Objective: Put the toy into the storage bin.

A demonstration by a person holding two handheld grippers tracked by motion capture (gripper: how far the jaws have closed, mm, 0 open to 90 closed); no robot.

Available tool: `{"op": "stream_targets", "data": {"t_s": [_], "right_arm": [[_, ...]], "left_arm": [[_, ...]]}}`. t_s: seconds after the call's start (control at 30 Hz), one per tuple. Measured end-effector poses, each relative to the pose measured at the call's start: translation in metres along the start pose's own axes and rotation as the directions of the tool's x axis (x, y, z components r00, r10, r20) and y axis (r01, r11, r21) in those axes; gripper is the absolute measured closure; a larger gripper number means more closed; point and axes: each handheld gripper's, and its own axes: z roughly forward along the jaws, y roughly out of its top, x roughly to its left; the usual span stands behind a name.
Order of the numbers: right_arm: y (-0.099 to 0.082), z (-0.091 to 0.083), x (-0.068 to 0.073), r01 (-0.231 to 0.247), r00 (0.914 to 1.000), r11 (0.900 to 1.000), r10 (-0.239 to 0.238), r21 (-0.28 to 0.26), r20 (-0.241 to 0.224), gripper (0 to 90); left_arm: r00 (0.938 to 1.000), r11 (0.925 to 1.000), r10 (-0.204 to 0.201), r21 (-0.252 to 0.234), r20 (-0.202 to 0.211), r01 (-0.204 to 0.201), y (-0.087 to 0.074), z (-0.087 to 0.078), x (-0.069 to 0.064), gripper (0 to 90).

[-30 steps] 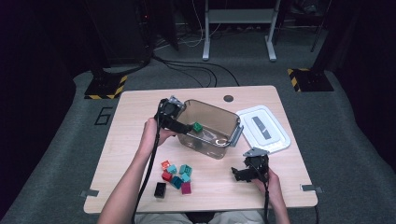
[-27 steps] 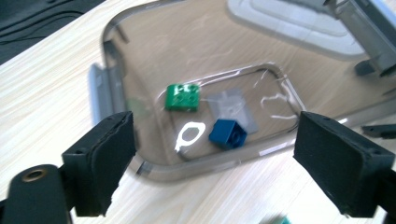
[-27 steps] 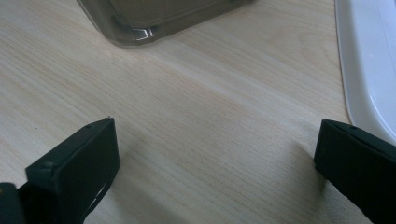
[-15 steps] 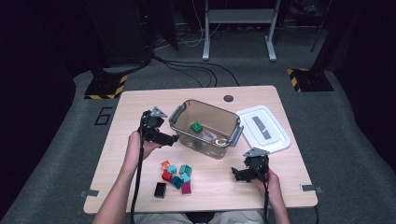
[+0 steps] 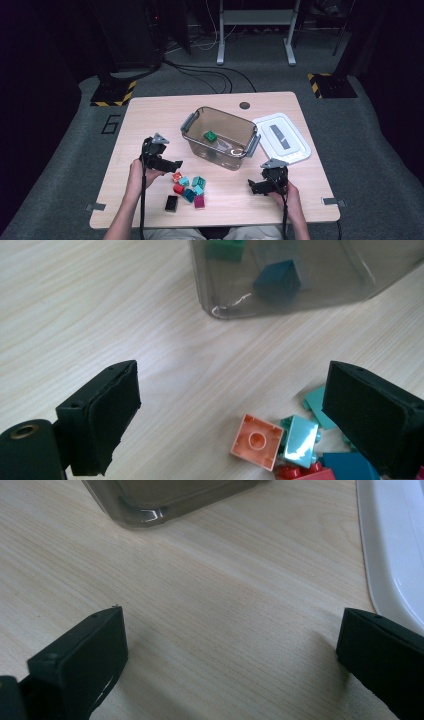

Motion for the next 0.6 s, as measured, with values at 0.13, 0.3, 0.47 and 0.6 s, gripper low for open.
{"op": "stream_targets", "data": {"t_s": [0.13,0.3,0.47,0.6], "right_arm": [[0.000,0.000,0.000,-0.004,1.0000,1.0000,0.004,0.000,-0.001,0.0],[-0.001,0.000,0.000,0.000,1.0000,1.0000,0.000,0.000,-0.002,0.0],[-0.001,0.000,-0.001,0.012,0.9999,0.9999,-0.012,0.000,-0.002,0.0],[-0.001,0.000,-0.001,0.011,0.9999,0.9999,-0.011,0.000,-0.002,0.0]], "left_arm": [[0.9999,0.9999,-0.012,0.004,-0.003,0.012,-0.011,0.004,0.000,8.4],[0.9996,0.9991,-0.027,0.031,-0.013,0.027,-0.021,0.014,0.004,8.7],[0.9986,0.9967,-0.050,0.063,-0.018,0.051,-0.030,0.030,0.008,6.2],[0.9973,0.9943,-0.073,0.078,-0.014,0.074,-0.035,0.042,0.010,6.6]]}}
